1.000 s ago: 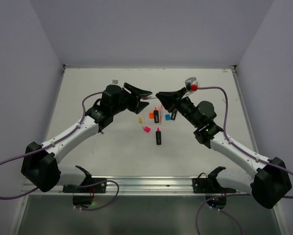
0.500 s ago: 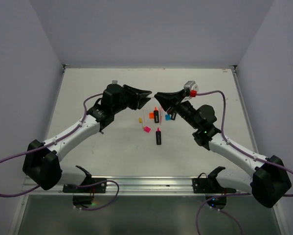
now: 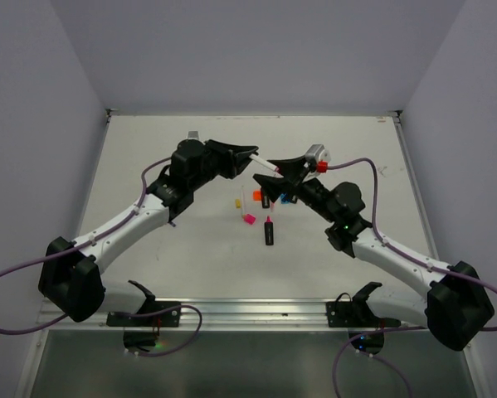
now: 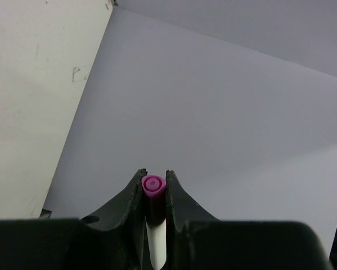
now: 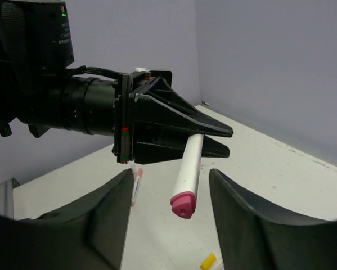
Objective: Open the pen caps
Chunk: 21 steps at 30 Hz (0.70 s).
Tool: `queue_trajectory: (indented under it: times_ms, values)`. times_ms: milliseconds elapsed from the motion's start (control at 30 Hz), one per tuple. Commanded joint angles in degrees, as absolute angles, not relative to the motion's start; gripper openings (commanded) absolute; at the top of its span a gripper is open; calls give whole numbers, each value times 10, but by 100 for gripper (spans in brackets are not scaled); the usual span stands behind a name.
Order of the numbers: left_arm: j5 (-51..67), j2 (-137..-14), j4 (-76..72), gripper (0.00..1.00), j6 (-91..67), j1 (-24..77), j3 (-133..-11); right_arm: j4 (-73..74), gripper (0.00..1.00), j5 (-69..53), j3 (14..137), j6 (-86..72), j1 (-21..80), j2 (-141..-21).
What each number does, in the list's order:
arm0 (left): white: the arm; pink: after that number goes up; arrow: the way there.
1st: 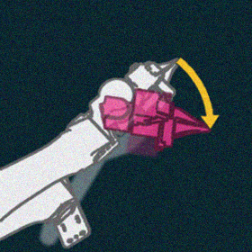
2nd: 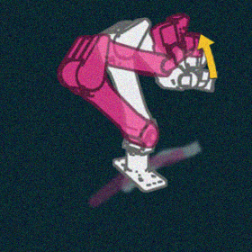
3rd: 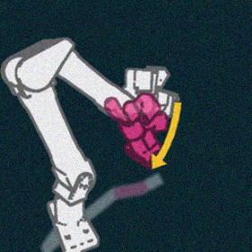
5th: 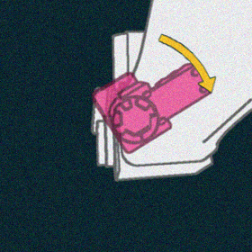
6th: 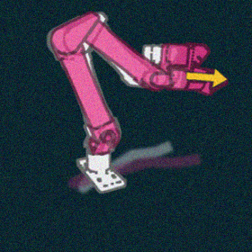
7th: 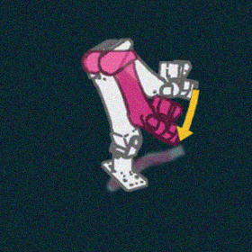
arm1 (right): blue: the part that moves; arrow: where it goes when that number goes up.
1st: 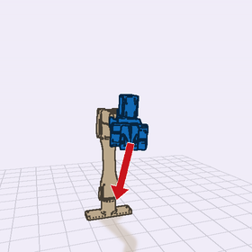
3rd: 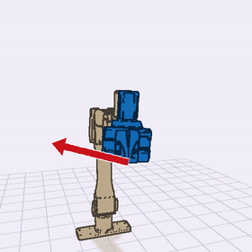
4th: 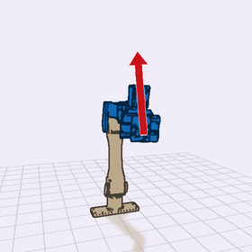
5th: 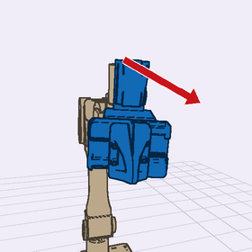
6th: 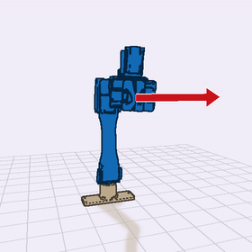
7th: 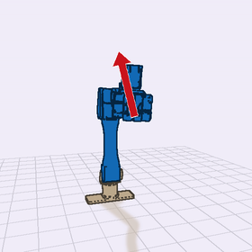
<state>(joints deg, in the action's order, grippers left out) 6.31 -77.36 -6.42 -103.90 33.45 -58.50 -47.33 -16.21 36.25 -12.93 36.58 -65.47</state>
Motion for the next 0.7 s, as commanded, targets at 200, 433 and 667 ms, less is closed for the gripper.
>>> queue_trajectory:
  times_ms: [200,433,667]
  values:
    - [88,-761,-113,0,-942,314,-605,-231,82,-151,413,-154,370,-569]
    - [149,-781,-92,0,-701,291,-633,-64,99,-131,445,-163,370,-516]
    - [206,-771,-130,0,-527,292,-629,89,98,-174,547,-159,370,-553]
